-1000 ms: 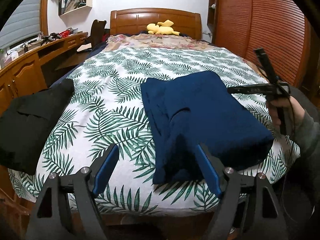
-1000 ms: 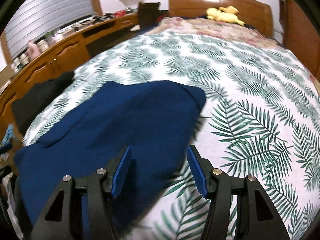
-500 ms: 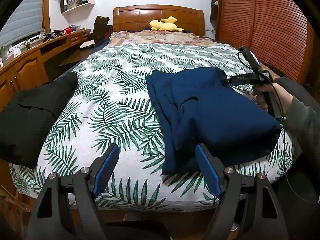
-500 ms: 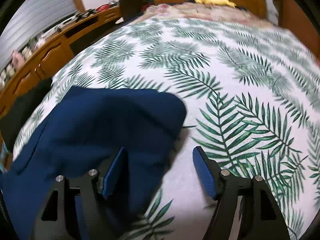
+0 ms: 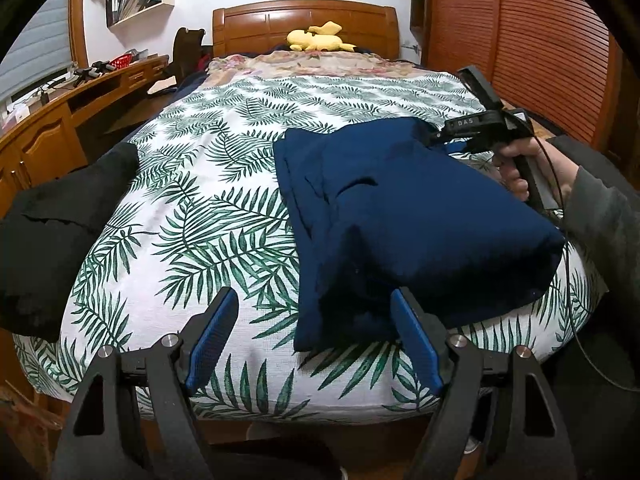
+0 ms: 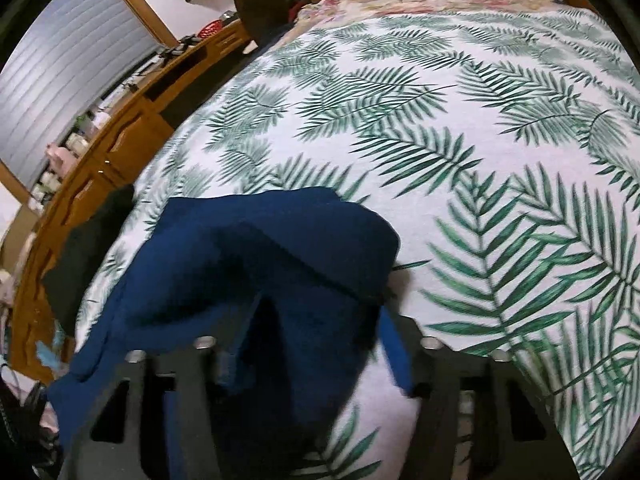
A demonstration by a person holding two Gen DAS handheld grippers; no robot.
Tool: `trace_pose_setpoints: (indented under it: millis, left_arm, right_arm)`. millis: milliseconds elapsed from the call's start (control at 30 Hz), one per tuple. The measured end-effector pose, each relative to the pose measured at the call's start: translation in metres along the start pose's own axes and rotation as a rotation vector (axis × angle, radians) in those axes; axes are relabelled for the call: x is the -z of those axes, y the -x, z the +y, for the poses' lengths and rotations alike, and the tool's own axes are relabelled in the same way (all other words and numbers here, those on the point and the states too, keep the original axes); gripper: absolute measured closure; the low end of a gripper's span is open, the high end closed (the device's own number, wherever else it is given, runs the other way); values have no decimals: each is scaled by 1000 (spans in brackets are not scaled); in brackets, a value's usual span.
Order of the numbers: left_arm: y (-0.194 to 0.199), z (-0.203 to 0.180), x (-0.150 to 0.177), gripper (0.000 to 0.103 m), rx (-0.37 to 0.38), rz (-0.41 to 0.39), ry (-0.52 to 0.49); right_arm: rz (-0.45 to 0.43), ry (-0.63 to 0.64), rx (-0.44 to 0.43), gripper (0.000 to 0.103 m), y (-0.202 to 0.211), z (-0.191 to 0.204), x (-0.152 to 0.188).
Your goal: Fold large clothes
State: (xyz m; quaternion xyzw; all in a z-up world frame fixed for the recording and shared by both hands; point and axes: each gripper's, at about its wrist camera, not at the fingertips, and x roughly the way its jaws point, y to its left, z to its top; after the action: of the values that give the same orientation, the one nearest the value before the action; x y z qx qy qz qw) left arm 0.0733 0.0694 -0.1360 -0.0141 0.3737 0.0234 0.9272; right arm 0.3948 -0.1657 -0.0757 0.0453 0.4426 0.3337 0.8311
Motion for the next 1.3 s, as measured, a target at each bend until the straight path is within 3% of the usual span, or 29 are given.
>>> trace_pose_setpoints:
  millis: [33,67,333,400,467,567,833,1000,1167,1300]
  left_arm:
    - [-1,0,-1,24,-1,2,-1]
    - [-1,1,-1,24,-1,3,0]
    - [-7,3,0,24,-1,21,15]
    - [-9,3,2,25,5,28,18]
    - [-10,3,5,44,36,33,22]
    - [-9,0,7,55,87,33,24]
    - [-16,0,11,56,96,60,52]
    - [-18,0,11,56,94,67,55]
    - [-19,0,11,58,104,70,59]
    - [-20,2,11,58,111,70,67]
  right_arm:
    - [-2,4,-21,79,2,1,1]
    - [-10,17,-36,87,4,3,0]
    - [-136,69,-19,93,37,9,4]
    - [-141,86,-5,93,38,10,7]
    - [-133,94,18,93,32,11,9]
    - [-116,86,30,93,21,7,10]
    - [-75,77,61,88,-4,6,6]
    - [-60,54,65,81,-6,9,2]
    - [-41,18,72,64,-13,5,4]
    - [-33,-20,52,60,-16,-2,3]
